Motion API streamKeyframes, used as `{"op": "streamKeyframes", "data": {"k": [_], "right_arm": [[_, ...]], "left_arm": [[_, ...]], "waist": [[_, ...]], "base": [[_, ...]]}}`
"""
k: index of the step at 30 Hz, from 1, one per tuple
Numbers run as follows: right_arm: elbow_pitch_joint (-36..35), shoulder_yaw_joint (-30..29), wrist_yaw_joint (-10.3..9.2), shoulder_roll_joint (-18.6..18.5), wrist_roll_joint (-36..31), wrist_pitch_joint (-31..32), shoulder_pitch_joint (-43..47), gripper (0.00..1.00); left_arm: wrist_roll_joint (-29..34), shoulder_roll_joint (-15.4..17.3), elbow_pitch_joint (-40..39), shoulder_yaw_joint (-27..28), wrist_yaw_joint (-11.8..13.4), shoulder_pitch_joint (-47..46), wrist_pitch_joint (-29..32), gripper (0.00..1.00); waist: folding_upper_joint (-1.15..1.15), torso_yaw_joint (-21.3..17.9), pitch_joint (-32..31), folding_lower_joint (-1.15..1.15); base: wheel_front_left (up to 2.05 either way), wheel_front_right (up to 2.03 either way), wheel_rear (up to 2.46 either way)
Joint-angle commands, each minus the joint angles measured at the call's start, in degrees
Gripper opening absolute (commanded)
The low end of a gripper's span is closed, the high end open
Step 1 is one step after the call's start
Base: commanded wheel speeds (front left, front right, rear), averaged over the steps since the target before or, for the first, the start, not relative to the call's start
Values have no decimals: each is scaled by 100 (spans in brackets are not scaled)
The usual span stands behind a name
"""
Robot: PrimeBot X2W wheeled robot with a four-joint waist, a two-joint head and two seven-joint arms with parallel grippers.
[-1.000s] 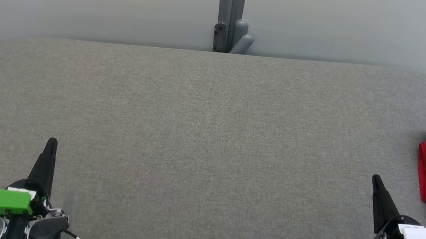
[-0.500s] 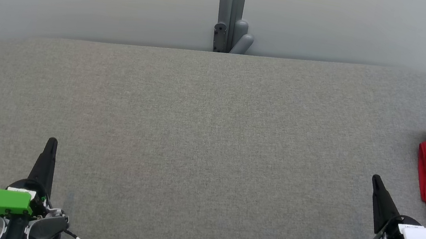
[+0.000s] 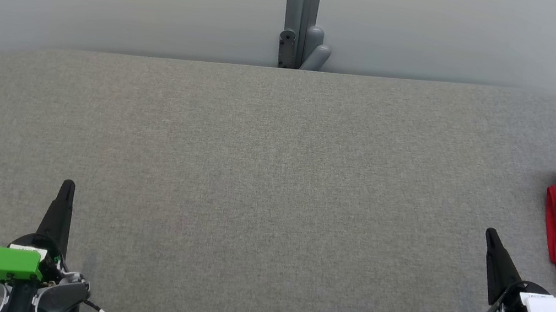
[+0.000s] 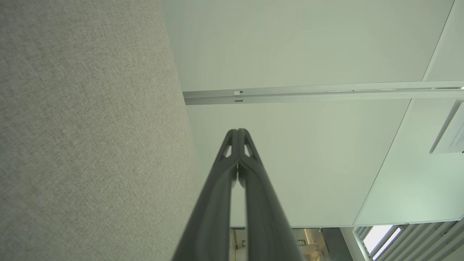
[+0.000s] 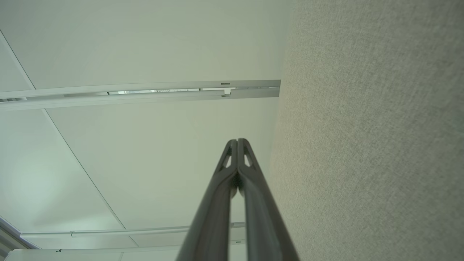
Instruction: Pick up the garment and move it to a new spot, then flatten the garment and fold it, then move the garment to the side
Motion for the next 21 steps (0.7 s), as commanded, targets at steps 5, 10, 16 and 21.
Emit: {"op": "streamKeyframes", "data": {"k": [5,10,16,21], "right_arm": [[-33,-17,2,-26,33,21,46,0],[-33,-17,2,-26,33,21,45,0],[-33,-17,2,-26,33,21,45,0],[-33,-17,2,-26,32,20,45,0]], "left_arm": [[-5,38,-5,26,-26,-95,12,0],[-5,38,-6,26,-27,-95,12,0],[-5,38,-5,26,-26,-95,11,0],[-5,38,-5,26,-26,-95,11,0]], "waist": [[0,0,0,0],[0,0,0,0],[0,0,0,0],[0,0,0,0]], "base": [[0,0,0],[0,0,0],[0,0,0],[0,0,0]]}}
